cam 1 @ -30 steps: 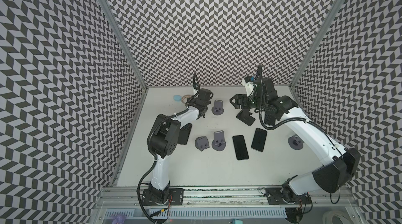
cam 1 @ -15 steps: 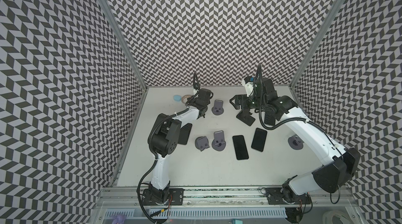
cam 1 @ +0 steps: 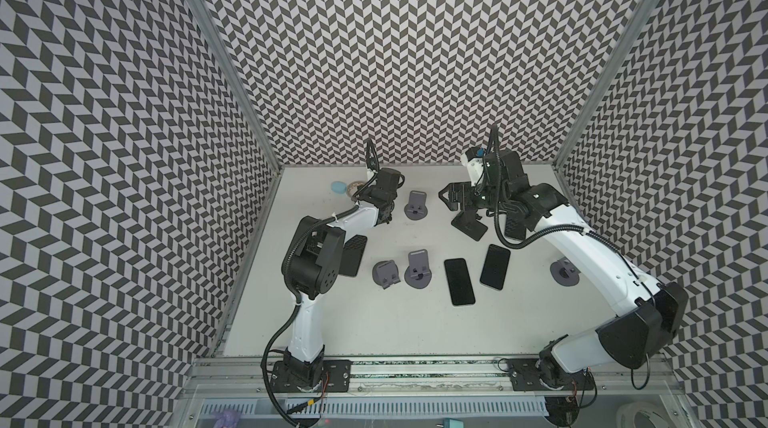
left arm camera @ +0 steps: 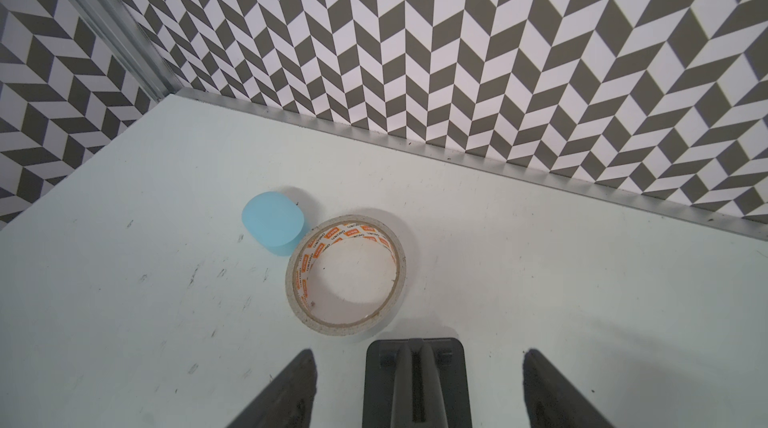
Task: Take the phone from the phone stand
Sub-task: 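Lift the purple-edged phone up off the black stand with the left gripper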
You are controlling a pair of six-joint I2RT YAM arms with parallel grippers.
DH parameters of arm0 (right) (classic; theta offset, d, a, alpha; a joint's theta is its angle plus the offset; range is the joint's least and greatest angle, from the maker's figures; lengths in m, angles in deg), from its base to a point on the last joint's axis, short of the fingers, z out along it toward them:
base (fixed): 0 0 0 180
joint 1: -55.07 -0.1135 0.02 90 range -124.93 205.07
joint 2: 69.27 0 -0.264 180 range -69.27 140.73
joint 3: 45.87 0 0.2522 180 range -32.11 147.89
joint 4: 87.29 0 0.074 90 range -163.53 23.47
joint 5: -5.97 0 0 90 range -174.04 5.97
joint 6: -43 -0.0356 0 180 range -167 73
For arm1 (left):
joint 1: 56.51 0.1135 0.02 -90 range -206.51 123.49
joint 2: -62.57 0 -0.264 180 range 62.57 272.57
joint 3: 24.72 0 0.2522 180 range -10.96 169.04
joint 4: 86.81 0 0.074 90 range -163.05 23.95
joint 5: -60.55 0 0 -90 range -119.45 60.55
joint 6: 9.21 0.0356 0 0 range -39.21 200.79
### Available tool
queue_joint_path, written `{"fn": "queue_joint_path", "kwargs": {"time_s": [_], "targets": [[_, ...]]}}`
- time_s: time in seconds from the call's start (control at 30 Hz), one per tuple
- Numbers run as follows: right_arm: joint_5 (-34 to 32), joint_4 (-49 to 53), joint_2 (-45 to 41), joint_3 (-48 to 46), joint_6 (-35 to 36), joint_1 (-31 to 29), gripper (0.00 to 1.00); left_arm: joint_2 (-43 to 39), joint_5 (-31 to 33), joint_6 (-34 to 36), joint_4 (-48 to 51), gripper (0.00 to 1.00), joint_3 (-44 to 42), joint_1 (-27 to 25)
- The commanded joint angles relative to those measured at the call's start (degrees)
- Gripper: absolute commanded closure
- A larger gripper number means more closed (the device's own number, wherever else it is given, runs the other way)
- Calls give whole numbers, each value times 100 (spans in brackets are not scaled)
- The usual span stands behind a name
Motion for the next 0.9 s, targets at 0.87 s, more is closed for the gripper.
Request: {"fn": "queue_joint_path", "kwargs": {"time_s": [0.87], "targets": [[2, -200, -7, 71, 11, -62, 15, -578, -271, 159, -372, 43, -347, 43]]}}
